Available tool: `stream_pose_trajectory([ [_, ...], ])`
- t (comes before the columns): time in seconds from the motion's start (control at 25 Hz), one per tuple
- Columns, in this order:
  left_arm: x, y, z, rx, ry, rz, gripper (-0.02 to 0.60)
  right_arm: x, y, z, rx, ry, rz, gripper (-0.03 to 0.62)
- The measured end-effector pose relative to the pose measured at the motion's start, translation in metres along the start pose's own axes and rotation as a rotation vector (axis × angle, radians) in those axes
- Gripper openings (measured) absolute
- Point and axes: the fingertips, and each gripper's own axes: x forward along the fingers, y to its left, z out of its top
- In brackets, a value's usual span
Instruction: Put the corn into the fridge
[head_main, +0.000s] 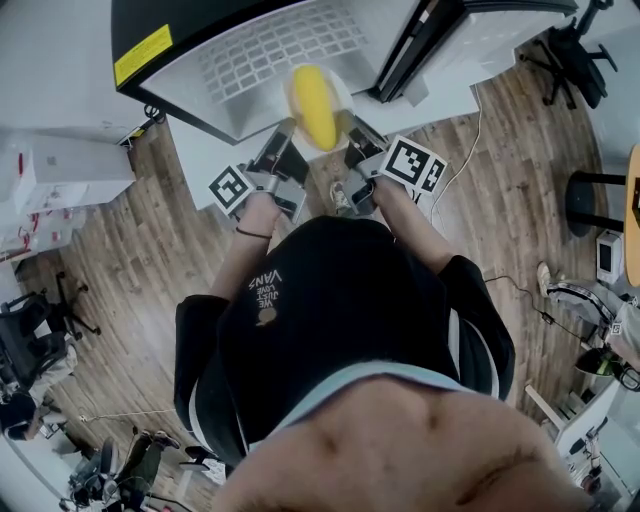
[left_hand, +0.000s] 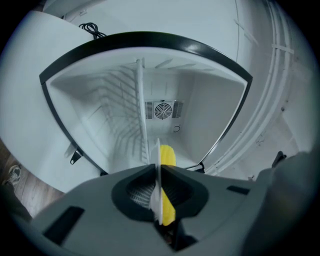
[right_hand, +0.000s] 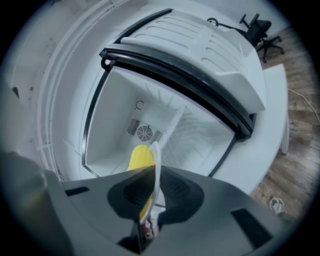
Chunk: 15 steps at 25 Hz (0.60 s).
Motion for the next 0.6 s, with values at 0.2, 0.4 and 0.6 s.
stream_pose_trajectory([
  [0.2,0.013,0.003,0.01,0.005,-0.014,0.002,0.037,0.013,-0.003,0.011,-0.005,0.012,0.009,0.031],
  [0.4,0.026,0.007,0.017,0.007,-0.023,0.005,0.037,0.025,-0.008,0.022,-0.01,0.022,0.015,0.031],
  [0.6,0.037,0.009,0.022,0.009,-0.035,0.007,0.037,0.033,-0.012,0.032,-0.012,0.032,0.02,0.029],
])
